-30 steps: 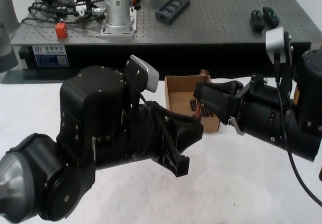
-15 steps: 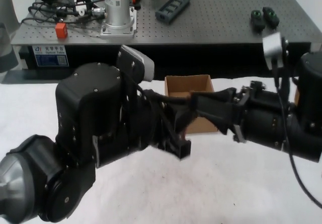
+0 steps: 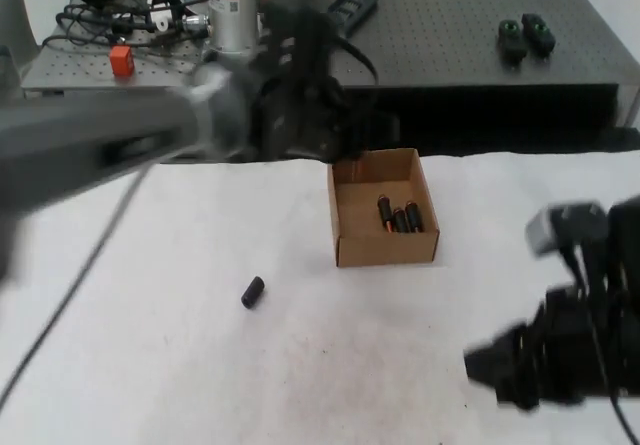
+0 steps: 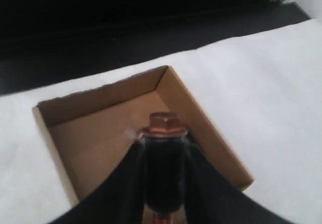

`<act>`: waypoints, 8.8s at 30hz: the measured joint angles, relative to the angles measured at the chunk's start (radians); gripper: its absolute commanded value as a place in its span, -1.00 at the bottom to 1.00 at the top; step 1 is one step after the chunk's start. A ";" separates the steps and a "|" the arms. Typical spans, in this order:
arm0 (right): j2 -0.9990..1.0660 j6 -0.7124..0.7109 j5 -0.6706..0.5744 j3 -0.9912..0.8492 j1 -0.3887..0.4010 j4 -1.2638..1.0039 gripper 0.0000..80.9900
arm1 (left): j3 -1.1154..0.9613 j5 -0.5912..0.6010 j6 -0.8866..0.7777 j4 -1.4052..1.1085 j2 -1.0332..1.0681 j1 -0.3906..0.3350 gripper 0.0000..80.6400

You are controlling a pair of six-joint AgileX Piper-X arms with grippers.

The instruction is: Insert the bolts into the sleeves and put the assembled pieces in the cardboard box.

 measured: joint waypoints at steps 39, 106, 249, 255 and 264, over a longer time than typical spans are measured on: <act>0.578 -0.232 0.242 -0.168 0.227 0.060 -0.34 | 0.098 -0.029 0.263 0.454 -0.165 0.196 -0.32; 0.099 0.375 -0.146 0.029 0.165 -0.843 -0.93 | 1.125 0.605 0.162 -0.585 -0.813 0.097 -0.98; -0.677 0.050 -0.317 0.200 -0.282 -0.092 -0.81 | 1.387 -0.206 0.000 0.024 -1.789 -0.017 -0.99; -0.701 0.042 -0.315 0.284 -0.282 -0.072 -0.81 | 1.495 -0.208 0.015 0.075 -2.010 -0.017 -0.99; -0.701 0.039 -0.252 0.316 -0.282 -0.068 -0.81 | 1.584 -0.295 0.019 0.113 -2.079 -0.017 -0.99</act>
